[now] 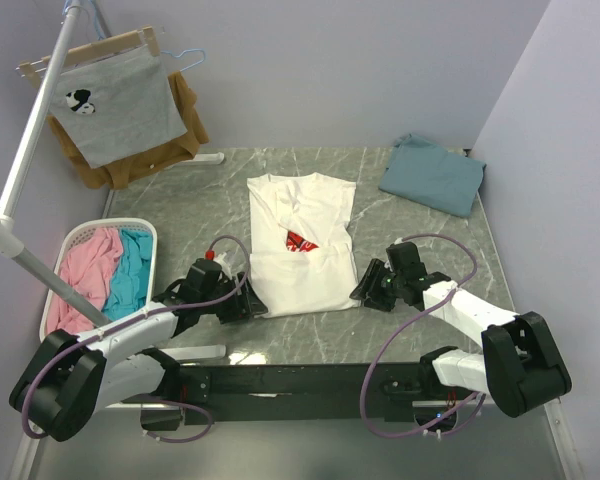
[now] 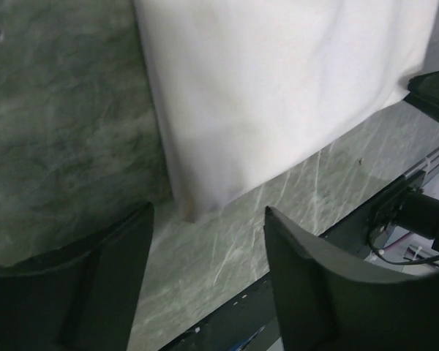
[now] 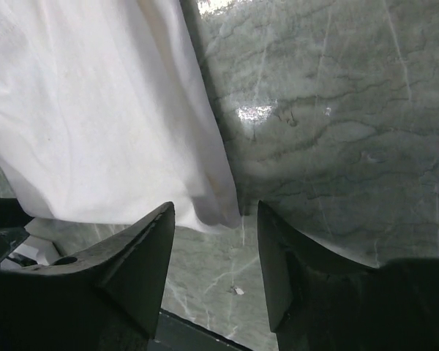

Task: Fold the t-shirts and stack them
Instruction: Grab one side of the 2/3 rectangular tshirt with both arms, then fold the long partially folded tshirt into a neat square

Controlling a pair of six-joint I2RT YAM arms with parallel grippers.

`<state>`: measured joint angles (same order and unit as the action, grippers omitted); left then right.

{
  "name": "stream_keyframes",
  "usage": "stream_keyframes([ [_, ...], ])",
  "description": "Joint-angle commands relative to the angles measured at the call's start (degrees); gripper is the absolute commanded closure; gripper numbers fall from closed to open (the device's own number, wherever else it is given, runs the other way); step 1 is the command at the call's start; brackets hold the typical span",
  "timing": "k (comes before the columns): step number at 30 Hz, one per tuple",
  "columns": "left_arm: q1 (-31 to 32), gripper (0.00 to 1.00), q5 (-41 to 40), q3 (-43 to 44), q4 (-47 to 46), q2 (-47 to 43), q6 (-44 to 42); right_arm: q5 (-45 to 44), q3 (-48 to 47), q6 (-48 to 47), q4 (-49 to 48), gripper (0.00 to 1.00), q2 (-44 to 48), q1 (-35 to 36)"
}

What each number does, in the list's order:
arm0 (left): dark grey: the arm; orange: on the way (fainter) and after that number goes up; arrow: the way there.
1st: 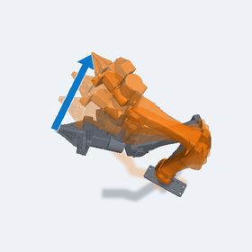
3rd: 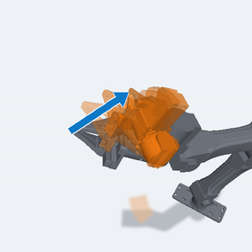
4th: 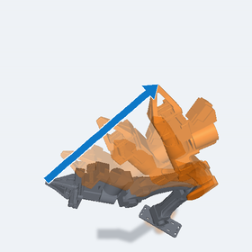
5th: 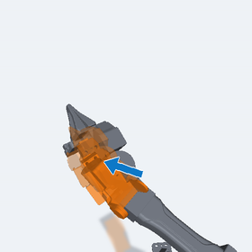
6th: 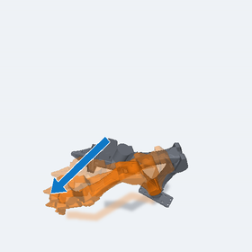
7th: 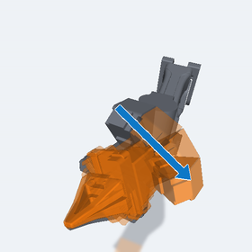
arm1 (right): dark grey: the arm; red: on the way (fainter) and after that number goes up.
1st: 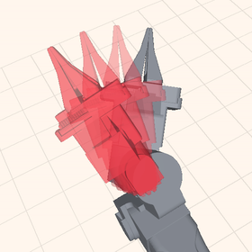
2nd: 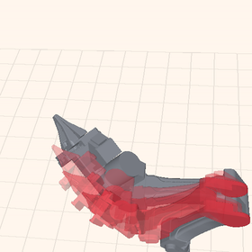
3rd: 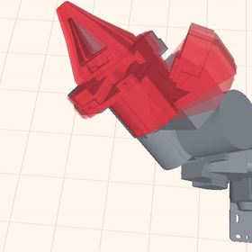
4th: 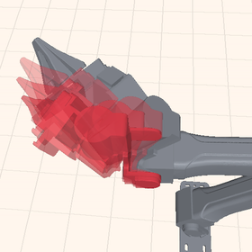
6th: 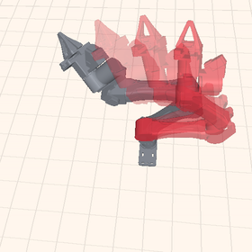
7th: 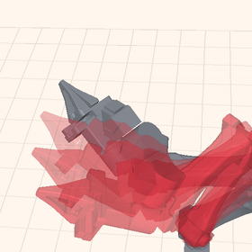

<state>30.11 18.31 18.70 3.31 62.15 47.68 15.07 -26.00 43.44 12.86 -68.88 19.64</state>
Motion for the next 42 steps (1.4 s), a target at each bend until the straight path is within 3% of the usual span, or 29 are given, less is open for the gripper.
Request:
stream_keyframes([
  [1, 0.4, 0.27, -1.1, -0.4, -2.2, 3.1, 0.1, -1.8, 1.9, 0.9, -0.3, 0.43, -1.5, 0.0],
  [6, 0.9, 0.29, 0.1, -1.2, -8.1, 7.7, 0.7, 2.3, 2.3, 1.2, -4.9, 0.44, -6.0, 0.6],
  [9, 2.0, 0.42, 0.9, -1.2, -9.4, 8.9, 1.3, 4.1, 2.4, 1.9, -7.0, 0.50, -8.0, 1.9],
  [11, 2.7, 0.55, 0.9, -1.2, -9.2, 8.9, 1.5, 4.8, 2.7, 2.4, -8.5, 0.58, -8.6, 3.0],
  [12, 2.9, 0.61, 0.9, -1.2, -8.6, 8.3, 1.6, 5.1, 3.0, 3.1, -9.2, 0.72, -9.2, 3.5],
  [13, 3.1, 0.74, 1.0, -1.3, -8.2, 7.9, 1.6, 6.1, 3.5, 3.5, -10.7, 0.78, -9.2, 3.6],
  [14, 3.3, 0.81, 1.0, -1.4, -8.1, 7.6, 1.5, 6.4, 3.8, 3.9, -11.2, 0.84, -9.1, 4.0],
  [15, 3.5, 0.88, 1.1, -1.4, -7.8, 6.5, 1.4, 6.5, 4.0, 4.1, -11.5, 0.97, -8.6, 4.0],
  [16, 3.6, 0.99, 1.1, -1.0, -6.7, 6.1, 1.2, 6.7, 4.5, 4.2, -12.1, 1.00, -8.0, 4.1],
  [20, 5.1, 0.99, 1.8, 1.1, -1.2, 2.2, 0.2, 6.1, 5.7, 3.6, -9.6, 1.00, -1.4, 5.2],
  [30, 12.2, 0.99, -1.2, 0.1, 12.5, -18.0, 7.8, 3.9, 9.4, 7.1, 8.8, 1.00, 28.0, 11.8],
  [35, 14.0, 0.99, -7.9, 4.7, 17.5, -21.9, 8.0, 2.9, 7.8, 8.0, 12.5, 1.00, 37.1, 12.1],
  [39, 14.0, 0.99, -15.0, 12.9, 18.8, -17.1, 4.6, -1.8, 0.5, 5.2, 11.2, 1.00, 33.5, 12.0],
  [42, 13.9, 0.99, -21.5, 19.3, 18.4, -9.9, 0.8, -7.8, -7.2, -0.3, 10.7, 1.00, 24.8, 11.7],
])
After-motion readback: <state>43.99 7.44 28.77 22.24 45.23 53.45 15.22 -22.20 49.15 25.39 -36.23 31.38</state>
